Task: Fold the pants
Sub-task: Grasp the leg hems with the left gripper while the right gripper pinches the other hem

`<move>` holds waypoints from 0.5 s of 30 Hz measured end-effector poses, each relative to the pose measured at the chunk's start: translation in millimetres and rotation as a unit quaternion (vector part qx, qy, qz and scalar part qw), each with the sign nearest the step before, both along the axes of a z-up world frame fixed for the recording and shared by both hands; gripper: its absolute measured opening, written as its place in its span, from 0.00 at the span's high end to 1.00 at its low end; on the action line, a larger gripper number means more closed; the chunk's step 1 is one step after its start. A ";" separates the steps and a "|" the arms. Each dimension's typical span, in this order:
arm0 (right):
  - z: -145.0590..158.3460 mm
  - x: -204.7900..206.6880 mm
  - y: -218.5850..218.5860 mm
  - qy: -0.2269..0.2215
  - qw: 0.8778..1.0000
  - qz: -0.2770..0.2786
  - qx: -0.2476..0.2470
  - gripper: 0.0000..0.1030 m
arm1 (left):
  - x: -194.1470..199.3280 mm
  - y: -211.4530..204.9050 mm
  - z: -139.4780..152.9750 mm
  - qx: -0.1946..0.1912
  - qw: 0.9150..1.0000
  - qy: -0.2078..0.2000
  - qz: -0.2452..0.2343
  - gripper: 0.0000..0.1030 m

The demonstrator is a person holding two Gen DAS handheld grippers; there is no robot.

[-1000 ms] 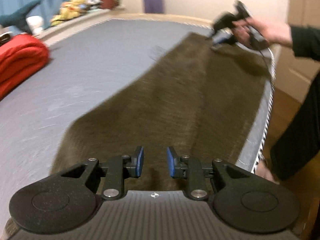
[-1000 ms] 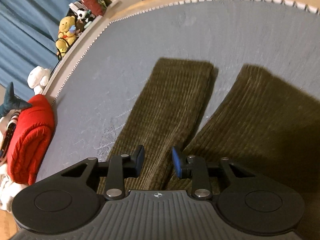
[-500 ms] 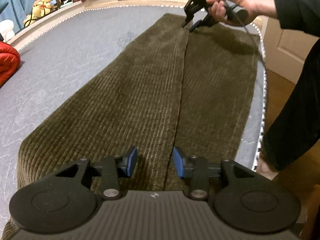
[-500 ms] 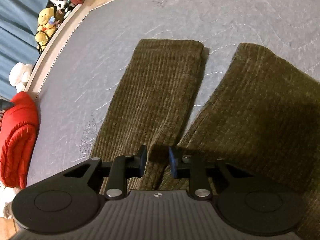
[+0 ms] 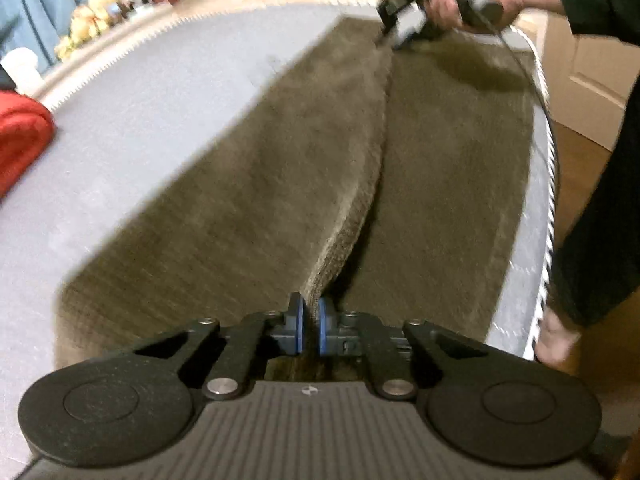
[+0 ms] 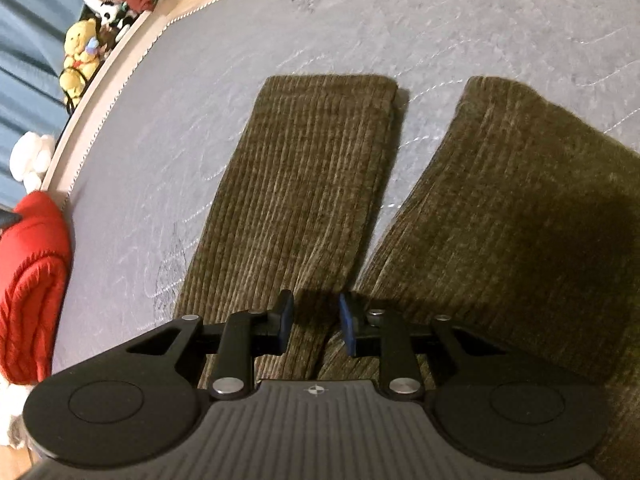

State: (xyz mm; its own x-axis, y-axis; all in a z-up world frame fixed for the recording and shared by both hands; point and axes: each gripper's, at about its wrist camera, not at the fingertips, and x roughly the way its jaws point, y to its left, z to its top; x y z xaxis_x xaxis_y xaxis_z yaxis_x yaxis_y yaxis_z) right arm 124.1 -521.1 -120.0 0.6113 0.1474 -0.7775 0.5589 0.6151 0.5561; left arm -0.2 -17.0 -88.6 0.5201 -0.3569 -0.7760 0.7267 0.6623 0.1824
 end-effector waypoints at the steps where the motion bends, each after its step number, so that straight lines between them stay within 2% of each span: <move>1: -1.4 1.1 0.5 -0.002 1.000 0.000 0.003 0.72 | 1.7 4.0 6.8 -0.014 1.000 -0.008 0.010 0.93; 4: -2.7 0.6 -0.4 -0.009 1.000 -0.012 0.015 0.71 | 8.7 19.9 24.5 -0.053 0.998 -0.014 0.042 0.93; 6: -4.2 -0.2 -2.7 -0.015 0.999 -0.024 0.025 0.72 | 9.3 26.1 28.7 -0.065 0.997 -0.010 0.045 0.93; 8: -1.6 -4.3 -5.8 -0.027 0.999 -0.039 0.025 0.93 | 5.0 24.3 26.8 -0.061 0.997 -0.008 0.037 0.93; 9: 2.2 -7.3 -6.8 -0.037 0.998 -0.042 0.020 0.97 | 1.6 21.9 25.9 -0.055 0.998 -0.010 0.029 0.93; 12: 32.0 -22.9 -6.4 -0.073 0.997 -0.037 -0.007 0.98 | -9.0 17.0 28.9 -0.044 0.999 -0.021 0.000 0.93; 15: 76.8 -53.4 -4.5 -0.116 0.992 -0.026 -0.043 0.98 | -11.9 28.5 37.2 -0.060 0.998 -0.022 -0.006 0.94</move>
State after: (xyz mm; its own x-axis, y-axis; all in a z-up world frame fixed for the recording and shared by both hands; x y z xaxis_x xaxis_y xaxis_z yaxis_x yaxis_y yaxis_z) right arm 70.7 -525.6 -43.2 0.7807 0.0504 -0.6229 0.4538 0.6395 0.6205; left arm -12.2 11.5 -51.4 0.5475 -0.4521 -0.7042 0.7283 0.6718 0.1350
